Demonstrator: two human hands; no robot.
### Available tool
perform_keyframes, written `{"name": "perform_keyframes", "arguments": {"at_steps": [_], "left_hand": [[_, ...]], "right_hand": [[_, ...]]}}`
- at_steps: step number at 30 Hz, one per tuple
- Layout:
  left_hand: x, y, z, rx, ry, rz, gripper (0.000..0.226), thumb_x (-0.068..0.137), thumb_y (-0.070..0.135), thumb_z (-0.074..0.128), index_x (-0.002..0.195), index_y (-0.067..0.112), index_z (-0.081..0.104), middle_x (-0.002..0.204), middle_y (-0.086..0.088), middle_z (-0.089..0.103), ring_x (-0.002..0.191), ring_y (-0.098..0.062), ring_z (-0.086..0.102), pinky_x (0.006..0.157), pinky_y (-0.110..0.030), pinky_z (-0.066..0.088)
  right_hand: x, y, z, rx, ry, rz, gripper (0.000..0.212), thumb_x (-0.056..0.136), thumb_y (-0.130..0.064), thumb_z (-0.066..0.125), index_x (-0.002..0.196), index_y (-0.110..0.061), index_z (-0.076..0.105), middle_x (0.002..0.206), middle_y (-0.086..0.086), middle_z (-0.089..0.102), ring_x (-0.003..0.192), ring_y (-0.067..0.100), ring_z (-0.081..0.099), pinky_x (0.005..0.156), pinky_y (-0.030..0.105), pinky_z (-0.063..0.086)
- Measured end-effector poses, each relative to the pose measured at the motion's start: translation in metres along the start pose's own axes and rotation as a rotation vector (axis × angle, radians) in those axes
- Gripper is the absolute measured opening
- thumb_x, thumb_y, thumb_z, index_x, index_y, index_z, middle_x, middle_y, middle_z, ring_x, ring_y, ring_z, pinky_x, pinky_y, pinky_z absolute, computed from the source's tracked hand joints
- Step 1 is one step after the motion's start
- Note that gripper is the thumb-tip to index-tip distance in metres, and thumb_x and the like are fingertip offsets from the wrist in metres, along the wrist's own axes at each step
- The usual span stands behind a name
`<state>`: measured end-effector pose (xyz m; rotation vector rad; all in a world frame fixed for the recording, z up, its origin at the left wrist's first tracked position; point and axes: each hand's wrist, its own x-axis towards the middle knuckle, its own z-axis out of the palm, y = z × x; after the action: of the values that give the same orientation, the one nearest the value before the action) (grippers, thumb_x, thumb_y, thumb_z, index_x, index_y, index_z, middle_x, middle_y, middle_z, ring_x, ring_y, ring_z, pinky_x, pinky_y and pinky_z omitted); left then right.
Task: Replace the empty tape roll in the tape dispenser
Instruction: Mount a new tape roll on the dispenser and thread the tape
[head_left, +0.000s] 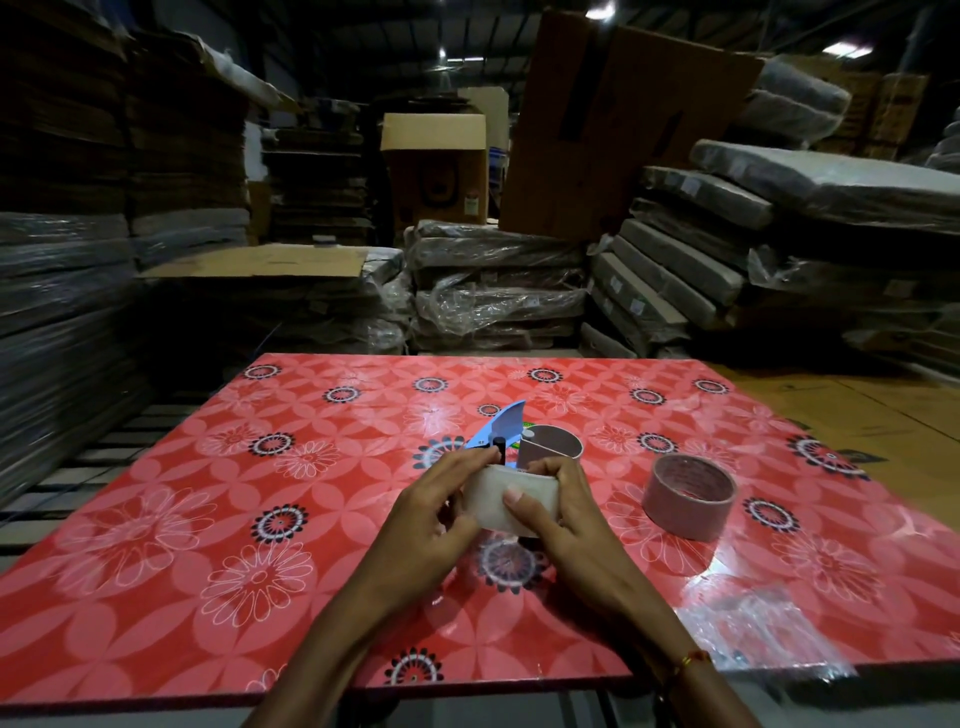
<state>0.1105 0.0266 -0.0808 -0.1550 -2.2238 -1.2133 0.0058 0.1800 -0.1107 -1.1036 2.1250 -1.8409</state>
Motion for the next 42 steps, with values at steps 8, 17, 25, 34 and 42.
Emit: {"name": "perform_keyframes", "arguments": {"at_steps": [8, 17, 25, 34, 42], "left_hand": [[0.005, 0.003, 0.007, 0.028, 0.075, 0.006, 0.060, 0.075, 0.004, 0.050, 0.132, 0.021, 0.061, 0.133, 0.019, 0.058, 0.116, 0.008, 0.056, 0.085, -0.015, 0.047], [-0.005, -0.003, 0.017, 0.127, 0.298, -0.026, 0.029, 0.093, 0.027, 0.061, 0.121, 0.028, 0.063, 0.123, 0.014, 0.053, 0.100, -0.006, 0.059, 0.080, -0.018, 0.049], [0.000, 0.013, 0.037, 0.475, 0.441, 0.097, 0.019, 0.091, 0.034, 0.057, 0.086, 0.017, 0.059, 0.089, 0.007, 0.056, 0.085, -0.016, 0.054, 0.073, -0.031, 0.046], [0.000, 0.019, 0.042, 0.469, 0.527, 0.049, 0.014, 0.088, 0.002, 0.067, 0.078, 0.007, 0.058, 0.081, -0.003, 0.057, 0.076, -0.026, 0.056, 0.066, -0.044, 0.049], [0.006, 0.016, 0.045, 0.139, 0.594, -0.103, 0.013, 0.094, 0.012, 0.062, 0.081, 0.012, 0.061, 0.086, 0.000, 0.058, 0.083, -0.021, 0.057, 0.076, -0.036, 0.047]], "right_hand": [[-0.002, -0.004, 0.003, 0.164, -0.004, 0.046, 0.040, 0.086, -0.054, 0.069, 0.110, -0.027, 0.052, 0.118, 0.019, 0.056, 0.089, 0.019, 0.060, 0.079, 0.051, 0.057], [0.008, 0.016, 0.005, 0.404, 0.063, 0.122, 0.049, 0.087, -0.059, 0.073, 0.118, -0.026, 0.055, 0.119, 0.017, 0.067, 0.103, 0.040, 0.072, 0.086, 0.065, 0.057], [0.008, 0.019, 0.006, 0.418, 0.102, 0.106, 0.045, 0.087, -0.060, 0.073, 0.114, -0.027, 0.059, 0.115, 0.011, 0.072, 0.100, 0.034, 0.073, 0.088, 0.064, 0.055], [0.005, 0.014, 0.009, 0.399, 0.135, 0.063, 0.046, 0.085, -0.058, 0.076, 0.113, -0.025, 0.059, 0.116, 0.017, 0.069, 0.107, 0.040, 0.070, 0.088, 0.066, 0.057], [0.011, 0.023, 0.011, 0.392, 0.167, 0.079, 0.052, 0.086, -0.059, 0.075, 0.118, -0.023, 0.057, 0.120, 0.017, 0.066, 0.110, 0.046, 0.067, 0.088, 0.072, 0.053]]}}
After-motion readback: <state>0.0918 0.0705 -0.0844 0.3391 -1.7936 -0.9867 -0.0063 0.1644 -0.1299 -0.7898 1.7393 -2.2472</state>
